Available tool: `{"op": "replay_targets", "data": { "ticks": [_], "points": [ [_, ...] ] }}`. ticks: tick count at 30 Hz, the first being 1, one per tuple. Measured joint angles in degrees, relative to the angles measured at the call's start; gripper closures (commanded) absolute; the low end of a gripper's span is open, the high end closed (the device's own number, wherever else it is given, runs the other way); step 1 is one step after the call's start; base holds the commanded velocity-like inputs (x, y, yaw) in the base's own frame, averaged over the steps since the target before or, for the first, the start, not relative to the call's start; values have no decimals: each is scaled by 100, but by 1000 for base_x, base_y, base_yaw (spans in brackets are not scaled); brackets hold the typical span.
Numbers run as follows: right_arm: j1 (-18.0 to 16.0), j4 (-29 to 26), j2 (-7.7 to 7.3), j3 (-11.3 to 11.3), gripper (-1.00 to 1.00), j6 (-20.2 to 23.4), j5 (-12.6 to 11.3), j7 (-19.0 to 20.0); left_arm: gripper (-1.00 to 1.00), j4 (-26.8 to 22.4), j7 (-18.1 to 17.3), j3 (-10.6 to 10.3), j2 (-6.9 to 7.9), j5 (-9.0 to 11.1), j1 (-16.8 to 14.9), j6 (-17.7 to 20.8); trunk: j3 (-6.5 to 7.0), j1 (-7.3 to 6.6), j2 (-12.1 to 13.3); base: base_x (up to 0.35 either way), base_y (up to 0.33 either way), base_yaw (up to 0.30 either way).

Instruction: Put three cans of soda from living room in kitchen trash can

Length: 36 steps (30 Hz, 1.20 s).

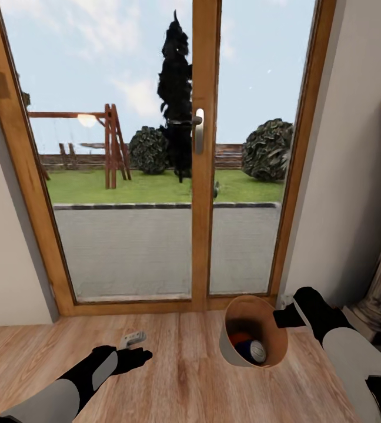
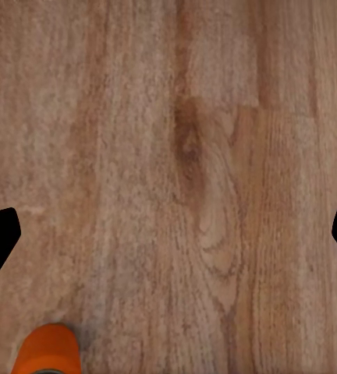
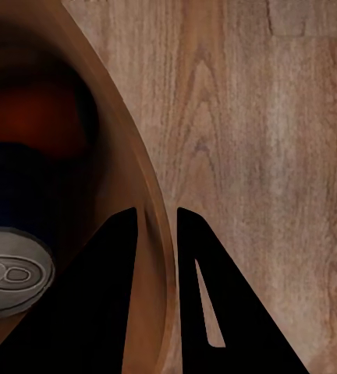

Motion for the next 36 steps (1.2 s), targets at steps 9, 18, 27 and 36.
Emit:
{"op": "replay_targets", "data": {
  "ticks": [9,18,27,36],
  "points": [
    [0,1,7,2,100,-2,12,0,-100,21,0,0,-2,0,0,-4,0,0,0,105,0,0],
    [0,0,8,0,100,-3,17,-1,-100,4,0,0,-38,0,0,-8,0,0,0,112,0,0],
    [0,0,4,1,100,-2,16,-1,-100,0,84,0,-131,3,0,2,0,0,0,-59,14,0],
    [0,0,-1,2,100,-3,22,-1,-100,-13,162,0,-164,6,0,-3,0,0,0,-13,2,0]
  ]
}}
